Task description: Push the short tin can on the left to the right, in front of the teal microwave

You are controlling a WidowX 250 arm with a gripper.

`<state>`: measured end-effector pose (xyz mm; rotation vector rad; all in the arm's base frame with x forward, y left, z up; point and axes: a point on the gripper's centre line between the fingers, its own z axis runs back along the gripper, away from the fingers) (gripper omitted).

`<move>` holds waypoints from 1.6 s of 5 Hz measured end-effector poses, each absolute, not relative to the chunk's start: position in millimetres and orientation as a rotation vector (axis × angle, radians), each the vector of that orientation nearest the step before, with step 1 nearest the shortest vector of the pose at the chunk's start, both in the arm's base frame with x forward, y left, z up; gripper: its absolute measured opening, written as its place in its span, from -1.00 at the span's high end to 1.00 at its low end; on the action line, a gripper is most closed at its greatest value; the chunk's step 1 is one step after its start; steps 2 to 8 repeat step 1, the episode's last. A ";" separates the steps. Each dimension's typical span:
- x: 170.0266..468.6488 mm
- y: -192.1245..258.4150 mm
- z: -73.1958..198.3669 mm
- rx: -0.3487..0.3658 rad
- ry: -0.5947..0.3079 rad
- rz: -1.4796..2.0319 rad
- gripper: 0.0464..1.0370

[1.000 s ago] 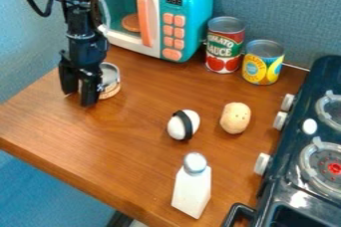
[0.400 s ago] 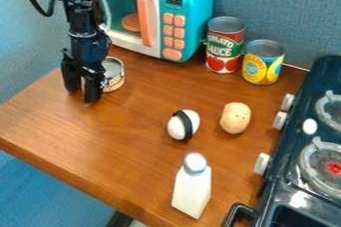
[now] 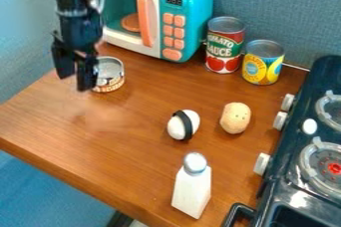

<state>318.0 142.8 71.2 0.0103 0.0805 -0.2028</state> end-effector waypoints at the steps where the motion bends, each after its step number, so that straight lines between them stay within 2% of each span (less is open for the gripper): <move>1: 308.1 138.0 83.9 0.007 0.064 -0.218 -0.93; 8: 308.1 138.0 83.9 0.007 0.064 -0.218 -0.93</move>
